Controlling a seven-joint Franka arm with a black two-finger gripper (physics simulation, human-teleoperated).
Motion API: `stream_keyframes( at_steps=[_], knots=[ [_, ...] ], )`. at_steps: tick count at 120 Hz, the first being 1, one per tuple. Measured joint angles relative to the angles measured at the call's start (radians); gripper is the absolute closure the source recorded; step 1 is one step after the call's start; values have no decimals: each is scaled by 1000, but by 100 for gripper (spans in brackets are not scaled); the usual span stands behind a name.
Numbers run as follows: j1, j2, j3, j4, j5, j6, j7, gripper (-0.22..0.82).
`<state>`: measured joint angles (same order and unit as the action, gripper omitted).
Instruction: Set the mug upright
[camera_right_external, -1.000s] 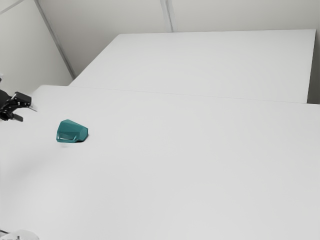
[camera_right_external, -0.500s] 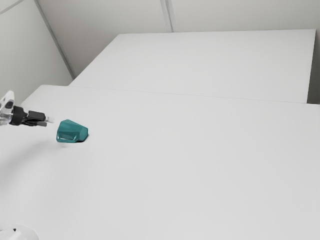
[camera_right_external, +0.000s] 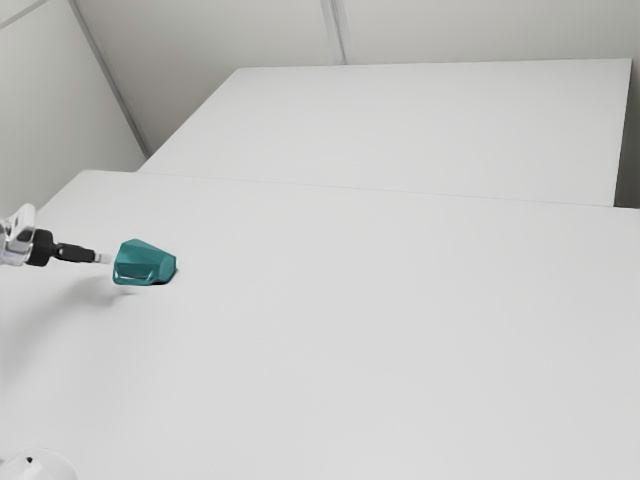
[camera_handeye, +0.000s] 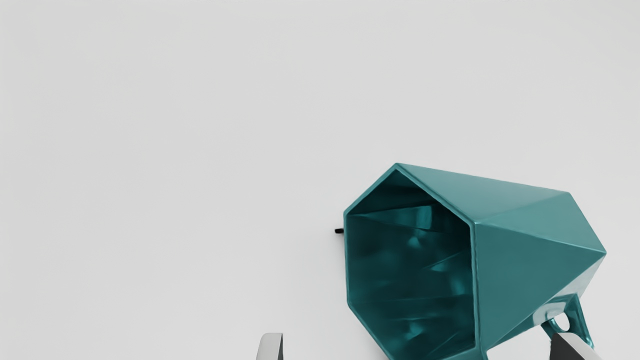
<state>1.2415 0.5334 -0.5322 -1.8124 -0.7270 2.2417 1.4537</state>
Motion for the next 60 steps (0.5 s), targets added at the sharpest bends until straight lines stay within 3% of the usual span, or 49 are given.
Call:
stream_keyframes(
  at_steps=[60],
  knots=[
    [-62, -22, -7, -79, -32, 72, 116, 4]
  ],
)
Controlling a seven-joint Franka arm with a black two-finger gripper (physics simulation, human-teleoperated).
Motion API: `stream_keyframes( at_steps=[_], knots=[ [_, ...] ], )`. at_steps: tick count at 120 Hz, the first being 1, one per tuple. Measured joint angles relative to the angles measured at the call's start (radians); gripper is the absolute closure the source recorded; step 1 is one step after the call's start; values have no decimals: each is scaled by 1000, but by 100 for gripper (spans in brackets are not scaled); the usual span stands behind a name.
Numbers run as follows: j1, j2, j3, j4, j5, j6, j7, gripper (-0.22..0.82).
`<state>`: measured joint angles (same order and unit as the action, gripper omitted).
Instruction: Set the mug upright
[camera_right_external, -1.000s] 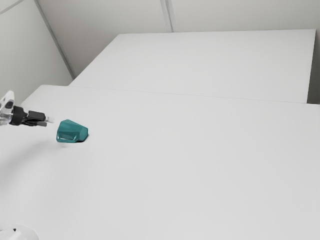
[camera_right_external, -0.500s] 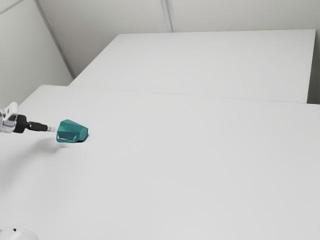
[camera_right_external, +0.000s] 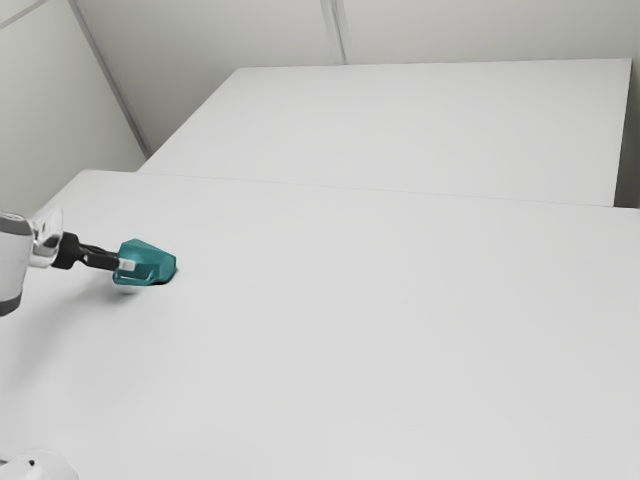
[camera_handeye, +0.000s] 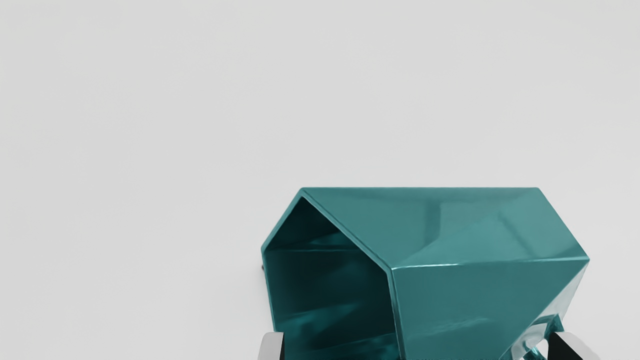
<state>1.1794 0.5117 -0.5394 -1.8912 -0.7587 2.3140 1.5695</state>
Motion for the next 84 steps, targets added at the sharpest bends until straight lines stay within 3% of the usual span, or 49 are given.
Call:
stream_keyframes(
  at_steps=[84],
  knots=[
    [-62, 5, -13, -23, -33, 31, 51, 2]
  ],
)
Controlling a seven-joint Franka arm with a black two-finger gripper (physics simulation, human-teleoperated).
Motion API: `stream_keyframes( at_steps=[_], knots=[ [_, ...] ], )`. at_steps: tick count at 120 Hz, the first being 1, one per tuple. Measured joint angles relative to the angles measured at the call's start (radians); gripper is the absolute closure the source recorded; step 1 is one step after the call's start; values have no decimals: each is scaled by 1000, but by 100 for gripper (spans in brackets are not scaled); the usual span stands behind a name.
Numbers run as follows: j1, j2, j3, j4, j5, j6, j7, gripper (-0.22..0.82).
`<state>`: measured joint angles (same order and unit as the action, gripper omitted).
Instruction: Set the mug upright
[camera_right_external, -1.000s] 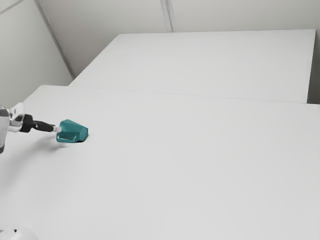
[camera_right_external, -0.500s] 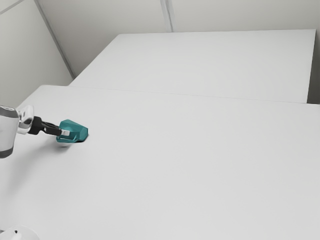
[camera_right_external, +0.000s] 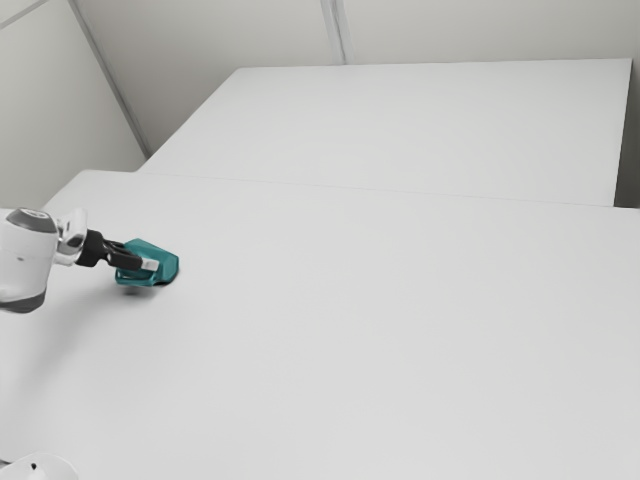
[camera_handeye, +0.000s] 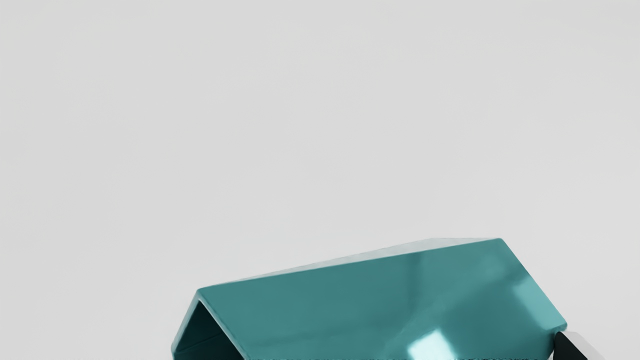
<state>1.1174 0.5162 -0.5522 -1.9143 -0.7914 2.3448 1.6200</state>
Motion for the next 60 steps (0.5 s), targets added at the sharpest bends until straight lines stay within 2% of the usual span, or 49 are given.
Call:
stream_keyframes(
  at_steps=[5, 19, 37, 60],
  knots=[
    [0, -2, 0, -1, -2, 3, 1, 5],
    [-3, -12, -1, 2, -7, 11, 4, 22],
    [-5, -31, -16, 15, -5, 17, 6, 47],
    [-5, -43, -32, 35, 2, 23, 7, 66]
  ],
)
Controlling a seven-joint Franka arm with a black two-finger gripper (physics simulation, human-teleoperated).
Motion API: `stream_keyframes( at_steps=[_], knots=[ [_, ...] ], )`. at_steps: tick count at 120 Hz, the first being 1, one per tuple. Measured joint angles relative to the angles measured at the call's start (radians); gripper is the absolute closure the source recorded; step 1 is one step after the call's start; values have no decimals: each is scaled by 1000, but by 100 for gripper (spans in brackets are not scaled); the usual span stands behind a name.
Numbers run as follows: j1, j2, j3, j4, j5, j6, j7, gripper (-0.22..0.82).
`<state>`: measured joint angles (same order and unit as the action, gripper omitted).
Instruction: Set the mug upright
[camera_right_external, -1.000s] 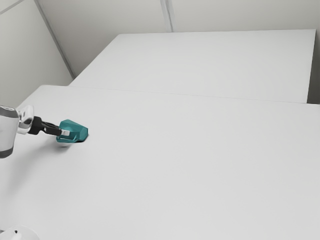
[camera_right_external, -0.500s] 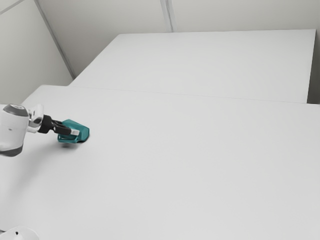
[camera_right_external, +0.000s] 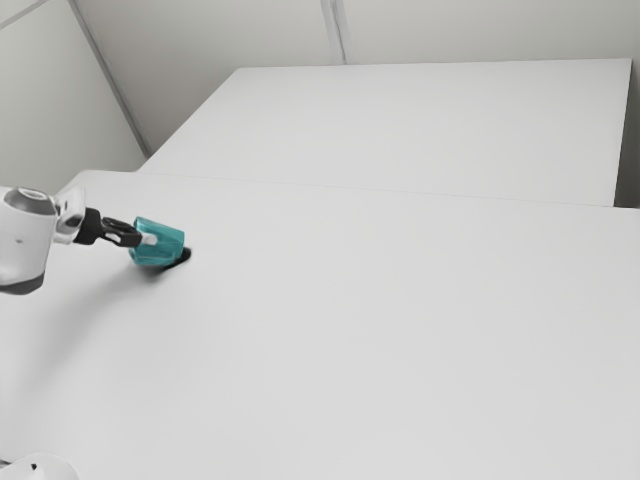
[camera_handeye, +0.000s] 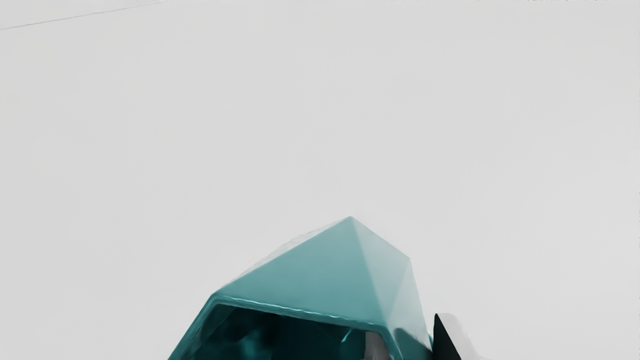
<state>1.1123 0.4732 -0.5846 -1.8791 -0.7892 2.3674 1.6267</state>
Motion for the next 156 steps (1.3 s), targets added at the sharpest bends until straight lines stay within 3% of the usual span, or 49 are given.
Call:
stream_keyframes(
  at_steps=[25, 62, 80, 120, 139, 156],
  knots=[
    [-5, -23, -12, 1, 5, 15, -2, 75],
    [-72, -103, 13, -12, 11, 28, -33, 78],
    [-206, -184, 124, -51, 11, 19, -72, 78],
    [-382, -390, 176, -246, 12, 9, -269, 79],
    [-497, -424, 236, -283, 28, -2, -386, 79],
    [-547, -447, 248, -314, 57, -21, -494, 79]
  ],
)
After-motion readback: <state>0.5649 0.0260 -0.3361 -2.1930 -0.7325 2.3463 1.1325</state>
